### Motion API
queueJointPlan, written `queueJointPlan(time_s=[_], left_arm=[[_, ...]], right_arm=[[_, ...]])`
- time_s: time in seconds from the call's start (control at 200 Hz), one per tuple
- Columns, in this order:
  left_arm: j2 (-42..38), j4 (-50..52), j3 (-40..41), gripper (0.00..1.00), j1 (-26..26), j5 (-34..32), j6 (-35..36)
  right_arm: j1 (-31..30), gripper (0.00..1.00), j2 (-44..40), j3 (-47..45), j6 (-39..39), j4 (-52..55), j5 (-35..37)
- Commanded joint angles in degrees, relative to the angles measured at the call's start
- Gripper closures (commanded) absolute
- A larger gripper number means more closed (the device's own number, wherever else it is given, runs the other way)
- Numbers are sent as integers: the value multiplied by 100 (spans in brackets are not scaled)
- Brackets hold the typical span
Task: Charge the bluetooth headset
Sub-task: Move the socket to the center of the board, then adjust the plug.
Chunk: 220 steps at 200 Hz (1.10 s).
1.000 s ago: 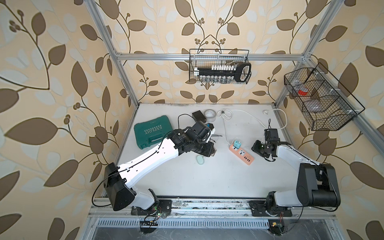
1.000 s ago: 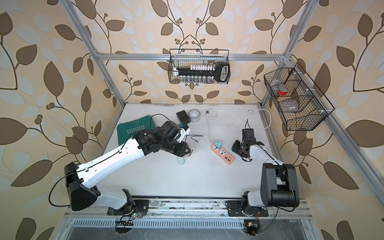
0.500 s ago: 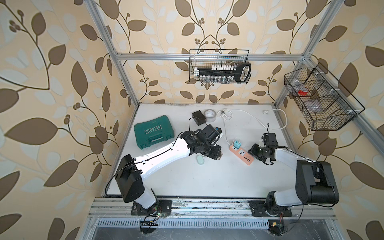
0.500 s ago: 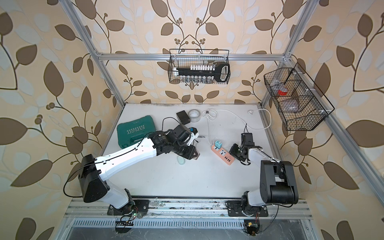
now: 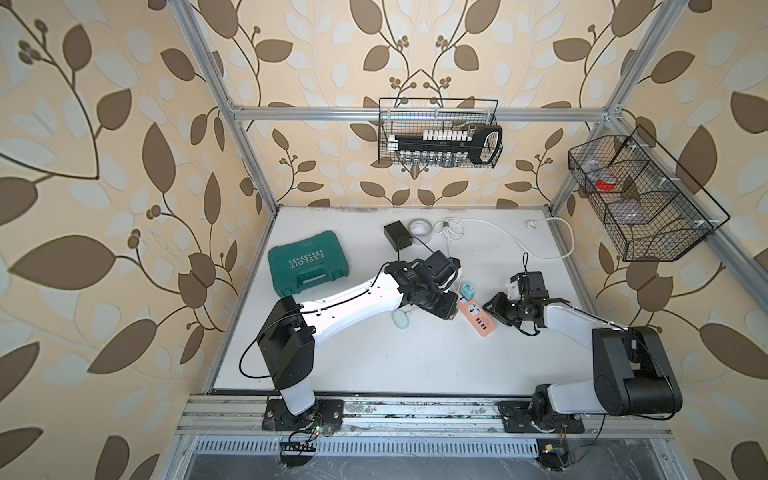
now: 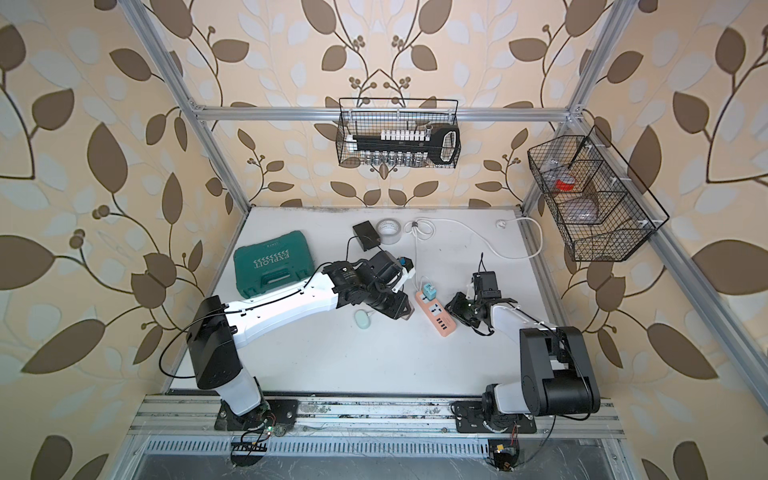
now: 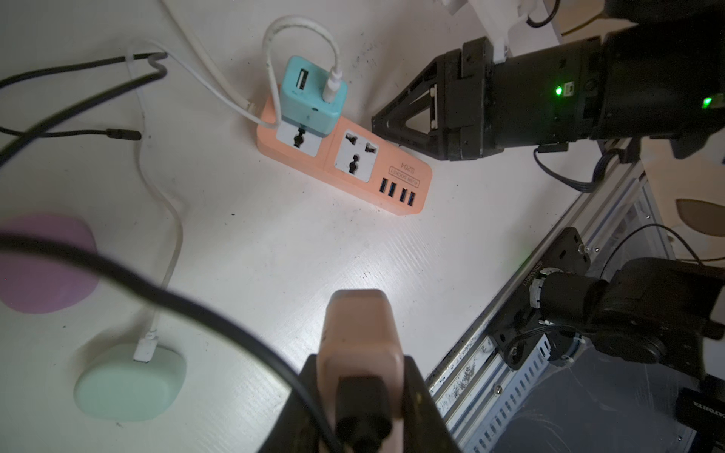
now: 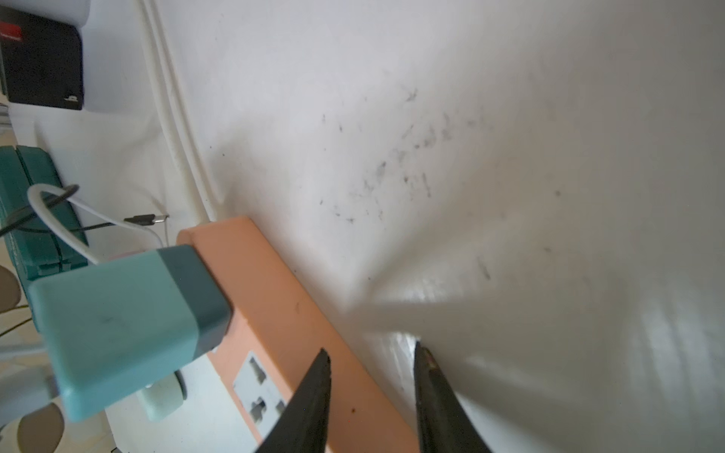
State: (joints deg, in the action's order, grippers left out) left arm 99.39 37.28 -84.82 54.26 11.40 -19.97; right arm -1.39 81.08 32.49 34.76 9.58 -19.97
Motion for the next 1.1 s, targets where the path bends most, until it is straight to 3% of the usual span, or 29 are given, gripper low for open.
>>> queueJointPlan(time_s=[0.0,0.455,0.615,0.845,1.095], left_arm=[[183,-158,-330,100,84,-161,333],[1096,73,-1335,100,146,-140,582],[1203,394,-1582,100,146,-345,117],[610,390,-1200,100,144,-601,-410],[-573,705,-530,96,47,-1048,-1008]], right_arm=[[-28,63,-21,-128,60,9,-81],[-17,61,-81,-112,13,36,-55],[-19,60,-371,-64,-109,304,184],[-23,50,-1637,145,-377,1247,560],[-223,40,-3431,199,-532,1666,-273]])
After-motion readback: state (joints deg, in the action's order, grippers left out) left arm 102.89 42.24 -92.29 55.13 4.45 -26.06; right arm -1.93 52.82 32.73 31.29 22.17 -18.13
